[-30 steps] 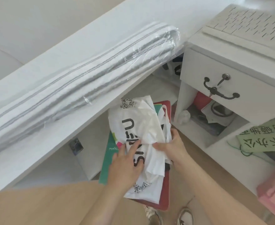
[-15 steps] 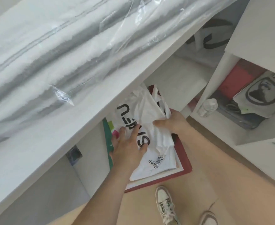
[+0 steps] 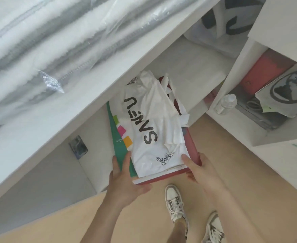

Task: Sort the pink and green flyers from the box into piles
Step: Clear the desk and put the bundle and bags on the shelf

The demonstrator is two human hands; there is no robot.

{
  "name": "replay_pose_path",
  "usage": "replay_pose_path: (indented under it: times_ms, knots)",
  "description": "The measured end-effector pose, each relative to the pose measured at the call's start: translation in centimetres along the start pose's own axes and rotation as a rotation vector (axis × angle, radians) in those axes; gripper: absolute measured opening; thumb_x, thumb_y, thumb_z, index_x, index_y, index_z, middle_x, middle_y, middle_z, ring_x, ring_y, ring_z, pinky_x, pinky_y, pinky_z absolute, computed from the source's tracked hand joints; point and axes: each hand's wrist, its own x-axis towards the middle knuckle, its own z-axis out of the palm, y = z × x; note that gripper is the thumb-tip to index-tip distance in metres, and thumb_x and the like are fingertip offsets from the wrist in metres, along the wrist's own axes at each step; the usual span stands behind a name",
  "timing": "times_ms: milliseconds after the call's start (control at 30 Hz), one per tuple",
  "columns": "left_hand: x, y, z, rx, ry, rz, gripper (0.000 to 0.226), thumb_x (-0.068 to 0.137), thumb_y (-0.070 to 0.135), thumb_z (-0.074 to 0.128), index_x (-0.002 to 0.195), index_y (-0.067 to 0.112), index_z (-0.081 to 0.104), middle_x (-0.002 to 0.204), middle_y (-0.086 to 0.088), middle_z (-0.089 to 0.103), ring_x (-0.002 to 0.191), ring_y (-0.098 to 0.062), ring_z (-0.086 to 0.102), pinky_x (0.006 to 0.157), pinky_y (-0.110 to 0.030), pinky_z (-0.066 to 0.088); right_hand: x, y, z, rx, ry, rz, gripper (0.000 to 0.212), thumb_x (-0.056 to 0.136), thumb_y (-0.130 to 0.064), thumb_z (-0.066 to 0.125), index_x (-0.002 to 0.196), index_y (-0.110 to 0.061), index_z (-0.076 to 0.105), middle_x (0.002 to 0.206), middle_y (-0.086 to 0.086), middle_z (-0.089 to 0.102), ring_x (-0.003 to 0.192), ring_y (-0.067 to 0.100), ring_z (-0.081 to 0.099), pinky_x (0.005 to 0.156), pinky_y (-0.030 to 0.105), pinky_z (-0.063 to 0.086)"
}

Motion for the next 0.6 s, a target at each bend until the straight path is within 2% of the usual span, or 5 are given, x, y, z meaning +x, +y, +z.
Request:
replay_pose_path:
  times_ms: [100, 200, 400, 500, 600]
  knots:
    - [0.4, 0.8, 1.0, -0.037, 0.09, 0.036, 0.126, 0.061, 0.049, 0.084, 0.137, 0.058, -0.016, 0.157, 0.007, -0.018, 0.133, -0.021, 0.04, 0.096, -0.026, 0.041, 1.2, -2.3, 0.0, -0.006, 0.067, -0.144, 0.029, 0.088, -0.035, 0.065, 0.114, -0.025, 0.056, 0.097, -0.01, 0.066, 0.084, 0.01, 0.064, 0.081, 0.03, 0.053]
    - [2.4, 2.7, 1.0, -0.051, 0.205, 0.069, 0.128, 0.06, 0.04, 0.087, 0.141, 0.054, -0.012, 0.158, -0.001, -0.002, 0.121, -0.025, 0.052, 0.086, -0.03, 0.049, 3.5, -5.6, -0.3, -0.076, 0.097, -0.222, 0.035, 0.09, -0.033, 0.062, 0.121, -0.021, 0.053, 0.102, -0.01, 0.063, 0.093, 0.01, 0.063, 0.086, 0.032, 0.051]
    - [6.2, 5.1, 0.6, 0.09, 0.29, 0.034, 0.126, 0.062, 0.047, 0.084, 0.148, 0.035, -0.007, 0.154, -0.018, 0.009, 0.11, -0.034, 0.057, 0.092, -0.035, 0.048, 6.2, -9.5, 0.7, -0.024, 0.184, -0.199, 0.048, 0.09, -0.025, 0.058, 0.134, -0.016, 0.042, 0.089, -0.007, 0.055, 0.093, 0.022, 0.061, 0.089, 0.04, 0.052]
    - [6.8, 5.3, 0.6, 0.063, 0.318, 0.047, 0.128, 0.059, 0.05, 0.085, 0.15, 0.027, -0.003, 0.153, -0.017, 0.011, 0.119, -0.033, 0.052, 0.094, -0.036, 0.047, 5.7, -9.4, 1.2, 0.108, 0.225, -0.151, 0.062, 0.089, -0.027, 0.057, 0.145, -0.016, 0.034, 0.109, -0.001, 0.059, 0.108, 0.023, 0.059, 0.097, 0.044, 0.049]
    - [6.1, 5.3, 2.0, 0.065, 0.287, 0.025, 0.128, 0.063, 0.05, 0.083, 0.15, 0.022, -0.007, 0.152, -0.016, 0.015, 0.122, -0.029, 0.048, 0.095, -0.033, 0.044, 4.3, -8.2, 2.1, 0.231, 0.163, -0.123, 0.041, 0.09, -0.018, 0.057, 0.131, -0.02, 0.047, 0.096, -0.008, 0.061, 0.094, 0.013, 0.061, 0.094, 0.034, 0.049]
